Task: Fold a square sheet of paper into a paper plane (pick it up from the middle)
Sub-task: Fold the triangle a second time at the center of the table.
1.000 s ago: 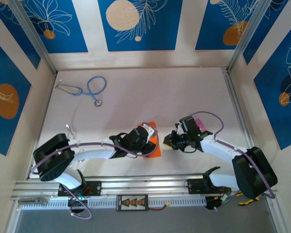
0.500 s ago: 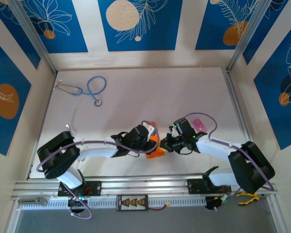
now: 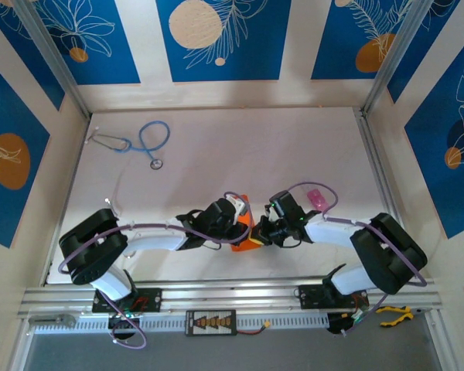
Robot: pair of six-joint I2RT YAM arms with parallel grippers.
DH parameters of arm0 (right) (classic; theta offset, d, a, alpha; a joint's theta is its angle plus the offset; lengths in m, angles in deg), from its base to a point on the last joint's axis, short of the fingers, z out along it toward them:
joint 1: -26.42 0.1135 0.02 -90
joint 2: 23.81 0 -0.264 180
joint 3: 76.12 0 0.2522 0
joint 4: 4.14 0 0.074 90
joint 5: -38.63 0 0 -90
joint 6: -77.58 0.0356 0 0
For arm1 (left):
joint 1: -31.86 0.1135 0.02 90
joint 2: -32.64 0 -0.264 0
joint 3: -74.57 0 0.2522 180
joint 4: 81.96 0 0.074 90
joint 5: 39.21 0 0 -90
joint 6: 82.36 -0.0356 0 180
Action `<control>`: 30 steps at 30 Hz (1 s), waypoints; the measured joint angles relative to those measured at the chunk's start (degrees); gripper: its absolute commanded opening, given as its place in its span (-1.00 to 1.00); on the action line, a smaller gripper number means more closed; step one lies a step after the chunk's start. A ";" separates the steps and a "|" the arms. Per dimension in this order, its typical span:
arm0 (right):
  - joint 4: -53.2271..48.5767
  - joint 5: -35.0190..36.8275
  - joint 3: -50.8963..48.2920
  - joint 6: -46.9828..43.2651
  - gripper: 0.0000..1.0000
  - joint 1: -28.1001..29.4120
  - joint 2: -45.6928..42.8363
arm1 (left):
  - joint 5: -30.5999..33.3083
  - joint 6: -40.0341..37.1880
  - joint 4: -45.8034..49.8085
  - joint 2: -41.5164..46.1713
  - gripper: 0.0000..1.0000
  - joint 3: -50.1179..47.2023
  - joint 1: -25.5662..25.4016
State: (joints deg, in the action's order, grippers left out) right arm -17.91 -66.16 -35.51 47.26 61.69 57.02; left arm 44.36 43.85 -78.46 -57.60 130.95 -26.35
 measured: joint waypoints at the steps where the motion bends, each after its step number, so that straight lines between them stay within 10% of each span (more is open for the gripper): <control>1: -0.11 0.28 0.00 0.02 -1.00 0.02 0.52 | 0.00 0.04 0.00 0.00 -1.00 0.00 0.09; 30: -1.31 0.85 1.14 -2.36 -1.00 -0.37 2.01 | -0.57 1.60 1.81 0.02 -1.00 -4.66 6.97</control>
State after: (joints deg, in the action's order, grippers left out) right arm -19.22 -65.30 -34.37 44.90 61.32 59.03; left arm 43.79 45.44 -76.65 -57.58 126.29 -19.38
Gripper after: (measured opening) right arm 0.057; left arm 0.048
